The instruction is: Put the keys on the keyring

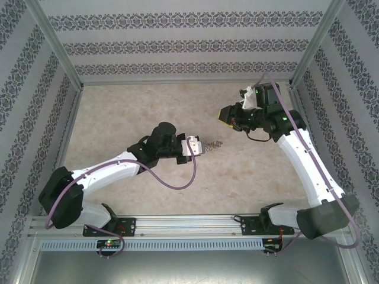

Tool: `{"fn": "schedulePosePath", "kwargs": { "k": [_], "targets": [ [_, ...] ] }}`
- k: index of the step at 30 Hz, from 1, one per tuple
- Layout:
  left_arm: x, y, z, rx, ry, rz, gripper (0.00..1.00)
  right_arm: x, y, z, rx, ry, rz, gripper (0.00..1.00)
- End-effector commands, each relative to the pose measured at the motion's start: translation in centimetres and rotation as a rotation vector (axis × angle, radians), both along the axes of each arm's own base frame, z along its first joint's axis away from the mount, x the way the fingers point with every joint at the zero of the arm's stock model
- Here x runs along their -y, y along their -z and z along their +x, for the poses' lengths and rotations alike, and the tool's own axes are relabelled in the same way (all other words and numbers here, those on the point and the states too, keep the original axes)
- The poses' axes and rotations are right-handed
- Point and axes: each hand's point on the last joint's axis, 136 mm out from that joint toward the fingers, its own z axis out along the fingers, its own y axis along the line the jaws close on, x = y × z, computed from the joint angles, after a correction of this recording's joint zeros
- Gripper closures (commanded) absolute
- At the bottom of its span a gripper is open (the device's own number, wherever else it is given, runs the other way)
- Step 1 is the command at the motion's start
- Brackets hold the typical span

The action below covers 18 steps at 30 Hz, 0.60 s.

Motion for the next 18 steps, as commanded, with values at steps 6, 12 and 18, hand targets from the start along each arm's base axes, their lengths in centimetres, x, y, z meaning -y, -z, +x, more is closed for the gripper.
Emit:
{"fn": "schedulePosePath", "kwargs": {
  "k": [6, 12, 18],
  "targets": [
    [1.2, -2.8, 1.3, 0.019, 0.028, -0.071, 1.0, -2.4, 0.9, -2.7, -0.419, 0.039, 0.2, 0.71],
    [1.4, -2.5, 1.7, 0.007, 0.037, -0.076, 1.0, -2.7, 3.0, -4.6, -0.526, 0.016, 0.084, 0.73],
    [1.6, -2.6, 1.6, 0.016, 0.048, -0.096, 1.0, -3.6, 4.1, -5.4, -0.581, 0.02, 0.096, 0.73]
  ]
}}
